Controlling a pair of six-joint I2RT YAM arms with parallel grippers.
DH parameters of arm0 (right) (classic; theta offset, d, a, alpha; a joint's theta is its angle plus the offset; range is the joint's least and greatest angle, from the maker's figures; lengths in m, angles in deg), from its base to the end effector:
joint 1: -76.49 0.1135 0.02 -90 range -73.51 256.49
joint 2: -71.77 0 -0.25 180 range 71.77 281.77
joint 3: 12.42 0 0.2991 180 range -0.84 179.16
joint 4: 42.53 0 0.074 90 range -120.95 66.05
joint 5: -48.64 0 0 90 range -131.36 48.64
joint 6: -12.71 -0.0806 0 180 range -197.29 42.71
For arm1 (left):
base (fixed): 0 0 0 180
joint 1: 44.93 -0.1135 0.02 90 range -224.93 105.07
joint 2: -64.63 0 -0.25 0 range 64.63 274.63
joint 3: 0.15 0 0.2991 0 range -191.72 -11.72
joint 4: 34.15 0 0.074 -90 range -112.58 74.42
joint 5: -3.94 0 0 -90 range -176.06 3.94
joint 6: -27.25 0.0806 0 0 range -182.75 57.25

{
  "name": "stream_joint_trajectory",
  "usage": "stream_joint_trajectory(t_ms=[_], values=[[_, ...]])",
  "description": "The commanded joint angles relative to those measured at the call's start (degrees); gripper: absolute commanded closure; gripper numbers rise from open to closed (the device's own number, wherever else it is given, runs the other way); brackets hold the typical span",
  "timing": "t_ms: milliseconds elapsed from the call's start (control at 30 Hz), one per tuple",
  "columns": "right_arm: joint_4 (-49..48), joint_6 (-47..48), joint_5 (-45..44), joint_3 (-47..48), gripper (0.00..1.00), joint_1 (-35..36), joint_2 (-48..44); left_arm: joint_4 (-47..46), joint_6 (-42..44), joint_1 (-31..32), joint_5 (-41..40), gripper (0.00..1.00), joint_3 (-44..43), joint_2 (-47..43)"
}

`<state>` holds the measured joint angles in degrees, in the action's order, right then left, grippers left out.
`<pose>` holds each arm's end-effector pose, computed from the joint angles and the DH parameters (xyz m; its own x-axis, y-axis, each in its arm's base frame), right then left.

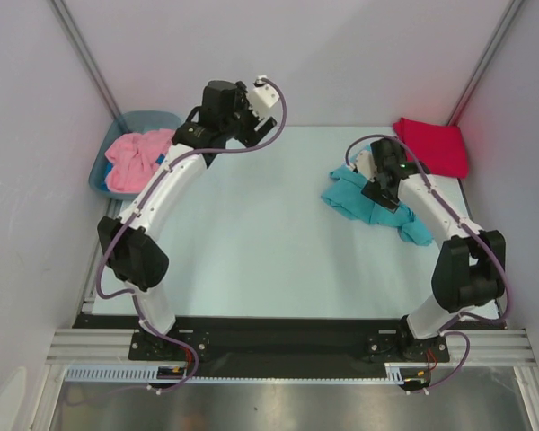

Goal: Fold and stack the t-shirts
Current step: Flatten the tshirt out

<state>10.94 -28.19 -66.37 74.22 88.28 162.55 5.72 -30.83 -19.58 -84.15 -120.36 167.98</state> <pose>0.3990 0.0485 0.2177 -0.5688 -0.8185 -0.0809 -0.6009 0.4807 -0.6386 0.4563 -0.2192 0.3831 -0.0589 0.6127 -0.7881 0.5735 0.6670 0.4756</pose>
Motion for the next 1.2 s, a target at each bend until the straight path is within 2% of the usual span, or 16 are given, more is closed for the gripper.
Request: stream_joint_trajectory(t_ms=[0,33,133,200,333,467,633,800,933,1000,1167], values=[[-3.56,-3.48,-0.82,4.55,0.17,1.48,2.02,0.53,-0.02,1.73,13.00,0.15,0.45,1.58],[-4.00,-3.75,-0.91,4.82,0.17,1.65,2.81,0.62,-0.45,2.34,16.94,0.15,0.19,3.42],[-7.07,-3.84,-2.14,4.91,0.17,1.66,3.43,3.95,0.85,4.27,21.28,0.15,-4.28,8.25],[-9.88,-3.05,-3.89,5.00,0.17,1.04,3.70,6.85,1.30,5.15,23.39,0.16,-8.16,13.18],[-14.99,-1.02,-8.11,8.41,0.16,-1.85,5.37,7.92,4.01,7.87,26.82,0.14,-9.57,17.32],[-14.03,-4.09,-7.77,15.26,0.16,-6.51,7.74,7.65,4.64,9.11,30.78,0.11,-9.31,19.95],[-13.33,-4.10,-6.01,15.90,0.16,-9.24,6.69,7.39,1.13,10.07,34.21,0.12,-10.45,23.82],[-13.15,-4.19,-4.70,15.46,0.16,-10.47,5.81,5.37,-0.89,11.92,32.02,0.16,-12.91,28.21],[-12.36,-5.50,-3.64,15.37,0.16,-11.00,4.93,4.75,-1.07,13.76,26.58,0.18,-16.07,32.87],[-12.18,-6.12,-3.29,15.11,0.16,-11.09,4.58,4.40,-1.86,14.29,21.39,0.18,-18.62,35.68],[-12.01,-8.49,-2.59,14.41,0.17,-11.18,3.53,4.67,-2.65,14.65,18.49,0.19,-20.91,38.41]])
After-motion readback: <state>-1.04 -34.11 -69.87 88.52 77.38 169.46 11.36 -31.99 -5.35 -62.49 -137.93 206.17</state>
